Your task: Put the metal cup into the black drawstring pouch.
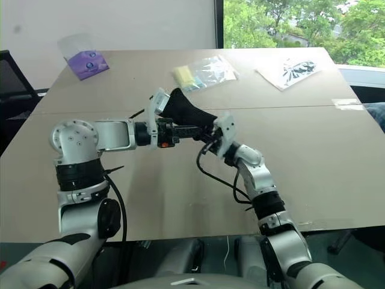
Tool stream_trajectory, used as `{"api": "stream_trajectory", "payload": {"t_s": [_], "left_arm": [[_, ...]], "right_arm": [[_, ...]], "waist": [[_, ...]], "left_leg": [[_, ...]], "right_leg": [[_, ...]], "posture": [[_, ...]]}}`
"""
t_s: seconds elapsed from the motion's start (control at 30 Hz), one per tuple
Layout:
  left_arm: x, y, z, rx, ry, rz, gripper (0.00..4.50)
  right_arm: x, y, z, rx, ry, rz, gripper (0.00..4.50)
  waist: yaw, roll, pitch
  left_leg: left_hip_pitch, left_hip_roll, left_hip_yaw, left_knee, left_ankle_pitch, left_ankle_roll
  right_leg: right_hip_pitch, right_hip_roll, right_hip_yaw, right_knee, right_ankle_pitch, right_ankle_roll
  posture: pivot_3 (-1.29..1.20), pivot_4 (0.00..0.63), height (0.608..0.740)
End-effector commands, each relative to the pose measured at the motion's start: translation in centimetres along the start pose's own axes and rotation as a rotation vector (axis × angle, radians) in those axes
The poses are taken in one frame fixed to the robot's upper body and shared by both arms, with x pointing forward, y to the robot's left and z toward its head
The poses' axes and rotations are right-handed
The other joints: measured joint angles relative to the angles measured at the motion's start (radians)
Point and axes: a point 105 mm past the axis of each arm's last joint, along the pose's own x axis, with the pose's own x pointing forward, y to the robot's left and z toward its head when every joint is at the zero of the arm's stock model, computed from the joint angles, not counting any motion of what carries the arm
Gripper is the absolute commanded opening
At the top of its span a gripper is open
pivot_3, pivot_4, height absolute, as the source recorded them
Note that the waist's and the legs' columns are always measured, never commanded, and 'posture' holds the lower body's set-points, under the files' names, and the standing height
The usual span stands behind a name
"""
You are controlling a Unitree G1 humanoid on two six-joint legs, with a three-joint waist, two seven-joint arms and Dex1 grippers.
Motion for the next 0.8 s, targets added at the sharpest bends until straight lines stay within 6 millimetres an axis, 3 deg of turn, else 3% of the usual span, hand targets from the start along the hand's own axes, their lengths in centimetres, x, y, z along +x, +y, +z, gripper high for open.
{"api": "stream_trajectory", "payload": {"t_s": [0.03, 0.13, 0.23, 0.4, 0.47, 0.57, 0.67, 0.73, 0.77, 0.8], "left_arm": [[1.0, -1.9, 0.7, 0.019, -0.012, -0.074, 0.00], [2.4, -2.9, 1.3, -0.008, -0.031, -0.101, 0.00], [2.8, -2.5, 2.0, -0.033, -0.052, -0.067, 0.00], [2.2, -0.4, 3.6, -0.091, -0.120, 0.029, 0.00], [1.6, 1.4, 3.8, -0.104, -0.143, 0.108, 0.00], [1.0, 3.5, 3.4, -0.076, -0.140, 0.202, 0.00], [0.7, 4.9, 3.1, -0.066, -0.139, 0.248, 0.00], [0.6, 5.4, 3.0, -0.049, -0.137, 0.261, 0.00], [0.6, 5.5, 3.0, -0.045, -0.136, 0.260, 0.00], [0.6, 5.6, 3.1, -0.038, -0.137, 0.262, 0.00]], "right_arm": [[2.0, 0.3, 1.5, -0.254, 0.020, -0.002, 0.04], [3.7, 3.2, 0.5, -0.492, 0.081, 0.156, 0.04], [4.0, 5.2, -1.4, -0.679, 0.160, 0.313, 0.04], [2.8, 4.0, -2.9, -0.731, 0.237, 0.300, 0.04], [1.5, 2.6, -2.6, -0.618, 0.261, 0.240, 0.04], [-0.2, 0.6, -0.7, -0.581, 0.252, 0.125, 0.95], [-1.9, -1.4, 1.5, -0.619, 0.263, -0.022, 2.47], [-3.3, -1.5, 3.0, -0.661, 0.274, -0.057, 3.36], [-3.8, -1.5, 3.4, -0.623, 0.288, -0.073, 3.98], [-4.1, -1.2, 4.3, -0.566, 0.274, -0.091, 4.33]], "waist": [[-0.003, 0.000, 0.000], [-0.002, 0.000, 0.000], [-0.005, 0.000, 0.000], [0.000, 0.000, 0.000], [0.000, 0.000, 0.000], [0.000, 0.000, 0.000], [0.003, 0.000, 0.001], [0.005, 0.000, 0.001], [0.004, 0.000, 0.001], [0.003, 0.000, 0.001]], "left_leg": [[0.000, 0.000, 0.000, 0.000, 0.000, 0.000], [0.000, 0.001, 0.001, 0.000, 0.000, 0.000], [0.000, 0.000, 0.001, 0.000, 0.000, 0.000], [0.000, 0.000, 0.001, 0.000, 0.000, 0.000], [0.000, 0.000, 0.001, 0.000, 0.000, 0.000], [-0.001, 0.000, 0.001, 0.000, 0.000, 0.000], [-0.001, 0.000, 0.000, 0.000, 0.000, 0.000], [-0.001, 0.000, 0.000, 0.000, 0.000, 0.000], [-0.001, 0.000, -0.001, -0.001, 0.000, 0.000], [-0.001, 0.000, 0.000, -0.001, 0.000, 0.000]], "right_leg": [[0.000, 0.000, 0.000, 0.000, 0.000, 0.000], [0.000, 0.001, 0.000, 0.000, 0.000, 0.000], [0.000, 0.000, 0.001, 0.000, 0.000, 0.000], [0.000, 0.000, 0.001, -0.001, 0.000, 0.000], [0.000, 0.000, 0.001, -0.001, 0.000, 0.000], [0.000, 0.000, 0.000, -0.001, 0.000, 0.000], [0.000, 0.000, 0.000, -0.001, 0.000, 0.000], [0.000, 0.000, 0.000, -0.001, 0.000, 0.000], [-0.001, 0.000, -0.001, -0.001, 0.000, 0.000], [-0.001, 0.000, -0.001, -0.001, 0.000, 0.000]], "posture": [[0.00, 0.150, 0.740], [0.00, 0.150, 0.740], [0.00, 0.150, 0.740], [0.00, 0.150, 0.740], [0.00, 0.150, 0.740], [0.00, 0.150, 0.740], [0.00, 0.150, 0.740], [0.00, 0.150, 0.740], [0.00, 0.150, 0.740], [0.00, 0.150, 0.740]]}}
